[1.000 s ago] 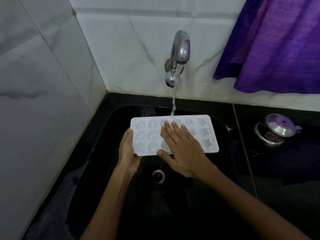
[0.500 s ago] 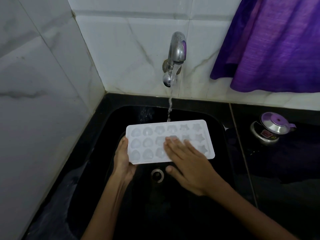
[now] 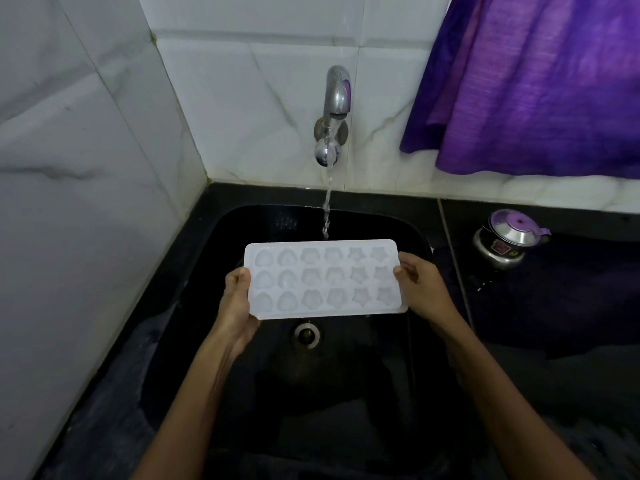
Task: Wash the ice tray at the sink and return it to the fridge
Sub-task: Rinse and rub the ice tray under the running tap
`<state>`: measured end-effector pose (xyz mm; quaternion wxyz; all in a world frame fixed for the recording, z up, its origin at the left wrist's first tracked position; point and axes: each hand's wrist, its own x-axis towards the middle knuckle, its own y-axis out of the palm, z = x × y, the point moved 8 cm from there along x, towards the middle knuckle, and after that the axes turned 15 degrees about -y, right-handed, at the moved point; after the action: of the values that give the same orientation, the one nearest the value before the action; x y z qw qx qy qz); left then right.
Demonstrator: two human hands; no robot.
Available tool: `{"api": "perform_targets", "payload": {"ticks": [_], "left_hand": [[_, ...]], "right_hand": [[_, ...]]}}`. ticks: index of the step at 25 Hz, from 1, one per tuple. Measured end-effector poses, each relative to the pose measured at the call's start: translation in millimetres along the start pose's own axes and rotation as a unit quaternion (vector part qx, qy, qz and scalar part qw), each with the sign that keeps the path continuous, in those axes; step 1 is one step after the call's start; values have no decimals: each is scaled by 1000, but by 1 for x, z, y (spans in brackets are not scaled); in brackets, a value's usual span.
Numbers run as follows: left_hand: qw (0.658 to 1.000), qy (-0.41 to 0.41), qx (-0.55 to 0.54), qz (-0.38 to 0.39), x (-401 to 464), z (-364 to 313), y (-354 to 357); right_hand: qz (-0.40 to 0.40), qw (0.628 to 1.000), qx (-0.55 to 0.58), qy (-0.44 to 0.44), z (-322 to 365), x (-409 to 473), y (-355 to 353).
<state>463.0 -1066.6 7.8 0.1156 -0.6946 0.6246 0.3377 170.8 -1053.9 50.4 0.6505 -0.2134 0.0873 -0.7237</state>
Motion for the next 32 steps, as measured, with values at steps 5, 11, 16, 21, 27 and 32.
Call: {"api": "perform_targets", "payload": {"ticks": [5, 11, 16, 21, 27, 32], "left_hand": [[996, 18, 88, -27, -7, 13, -4], [988, 62, 132, -45, -14, 31, -12], [984, 82, 151, -39, -20, 48, -16], [957, 148, 248, -31, -30, 53, -23], [902, 256, 339, -77, -48, 38, -23], [861, 406, 296, -74, -90, 7, -11]], "right_hand": [[-44, 998, 38, 36, -21, -24, -8], [-59, 996, 33, 52, -40, -63, -6], [-44, 998, 12, 50, -53, -87, -4], [-31, 999, -23, 20, -51, -101, -6], [-40, 995, -42, -76, -18, -105, -15], [-79, 959, -126, -243, 28, -109, -40]]}}
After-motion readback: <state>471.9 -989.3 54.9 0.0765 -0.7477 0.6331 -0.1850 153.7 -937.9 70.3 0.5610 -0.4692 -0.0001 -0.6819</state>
